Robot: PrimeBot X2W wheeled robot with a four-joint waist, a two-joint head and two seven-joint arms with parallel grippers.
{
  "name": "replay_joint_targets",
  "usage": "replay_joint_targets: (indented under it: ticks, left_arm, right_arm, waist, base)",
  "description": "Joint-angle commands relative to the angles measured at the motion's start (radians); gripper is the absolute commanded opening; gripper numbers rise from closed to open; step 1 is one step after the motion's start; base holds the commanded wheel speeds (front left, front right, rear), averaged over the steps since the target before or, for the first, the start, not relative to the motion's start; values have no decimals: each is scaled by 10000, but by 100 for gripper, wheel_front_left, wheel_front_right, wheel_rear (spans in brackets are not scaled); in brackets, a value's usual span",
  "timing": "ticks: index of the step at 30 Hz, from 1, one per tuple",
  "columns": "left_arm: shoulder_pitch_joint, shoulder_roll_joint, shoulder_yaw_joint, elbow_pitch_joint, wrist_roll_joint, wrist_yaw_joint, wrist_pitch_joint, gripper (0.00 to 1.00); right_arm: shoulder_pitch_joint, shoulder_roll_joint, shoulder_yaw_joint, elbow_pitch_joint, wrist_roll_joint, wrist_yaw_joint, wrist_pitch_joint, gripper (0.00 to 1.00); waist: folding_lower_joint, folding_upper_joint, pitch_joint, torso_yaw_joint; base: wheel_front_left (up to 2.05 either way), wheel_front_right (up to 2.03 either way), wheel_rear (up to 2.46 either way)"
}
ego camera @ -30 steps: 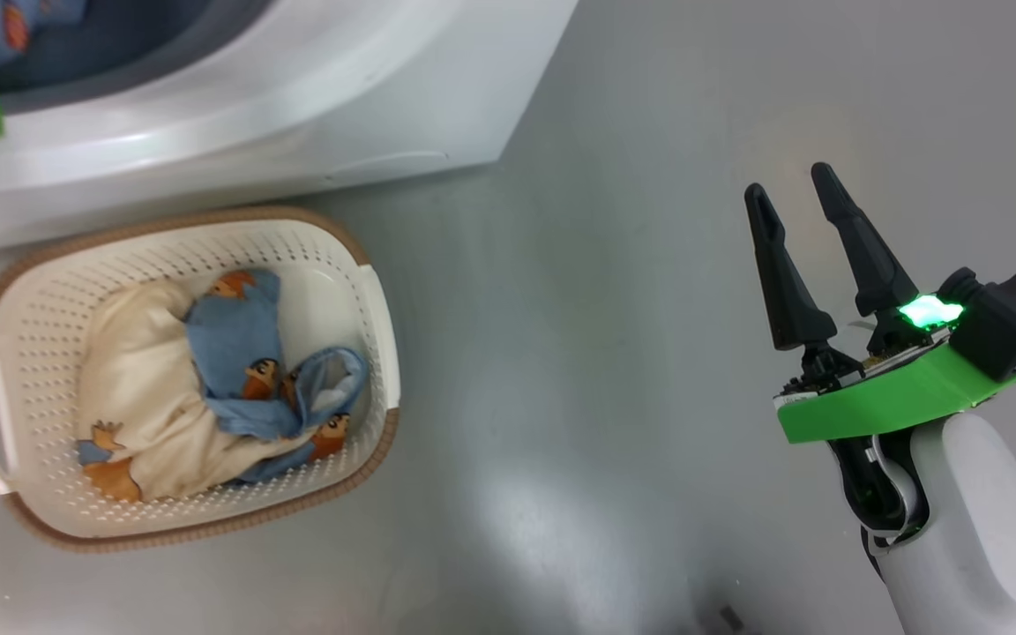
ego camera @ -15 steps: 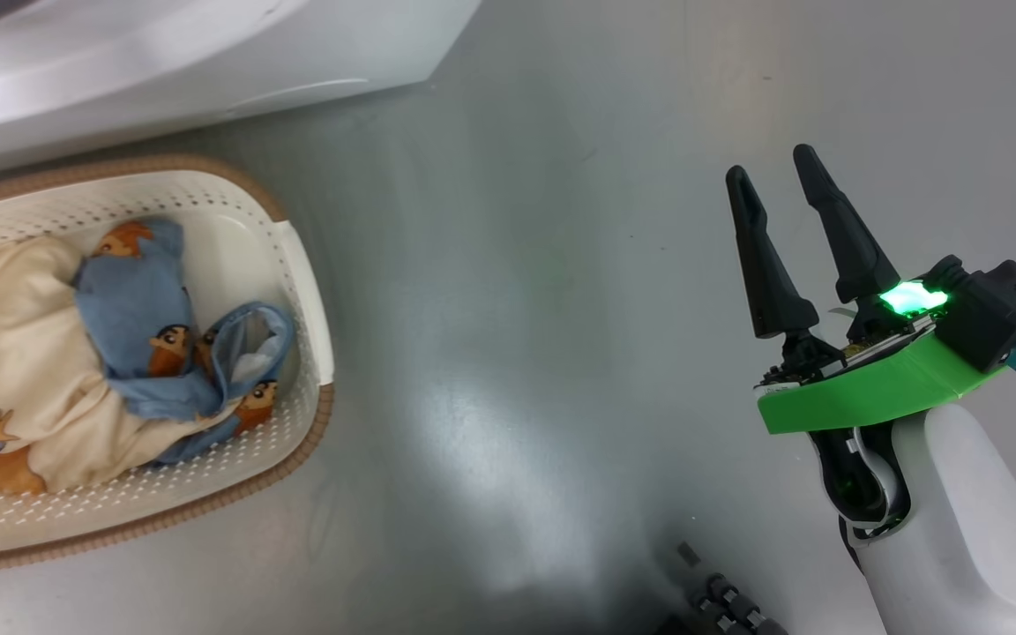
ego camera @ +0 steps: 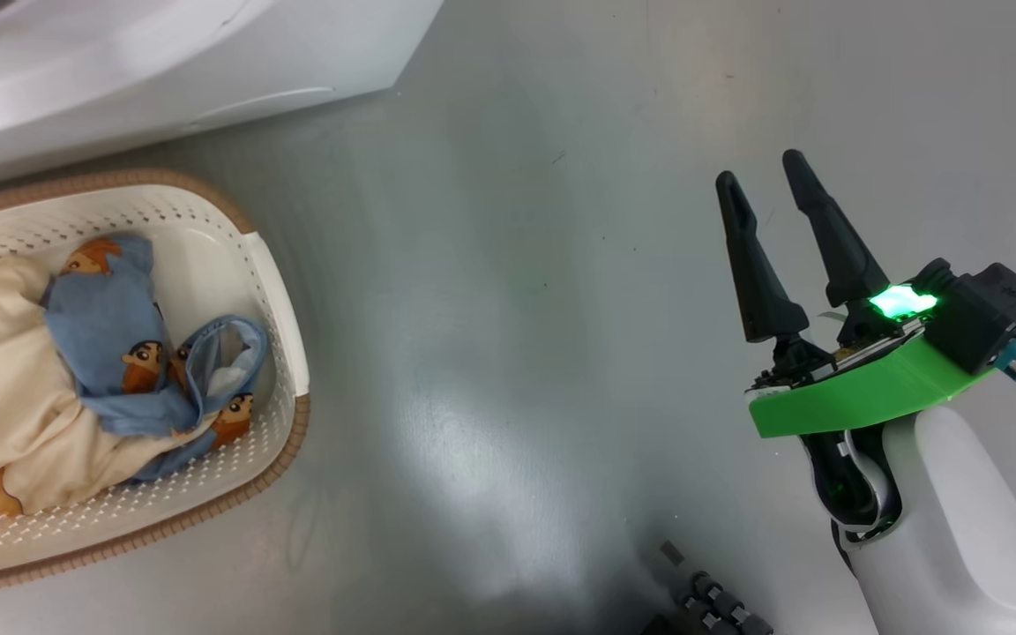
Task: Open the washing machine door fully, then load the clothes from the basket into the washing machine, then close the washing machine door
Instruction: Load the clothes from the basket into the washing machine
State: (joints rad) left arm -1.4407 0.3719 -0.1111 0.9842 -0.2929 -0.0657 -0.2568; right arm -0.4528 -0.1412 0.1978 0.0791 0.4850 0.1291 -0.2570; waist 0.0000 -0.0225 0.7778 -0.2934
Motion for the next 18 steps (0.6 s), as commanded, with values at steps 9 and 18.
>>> replay_joint_targets:
  ticks: [9,18]
  left_arm:
    - [491,64,108,-281,190,-151,-49,100]
    - [2070,-291,399,-1289,299,-283,-49,100]
  right_arm:
    - [261,10,275,-63,-79,16,-48,100]
    - [305,-90,284,133,-30,16,-48,100]
  waist:
    - [0,0,-489,168]
    - [0,0,-1390,477]
  base:
    - [0,0,0]
    - [0,0,0]
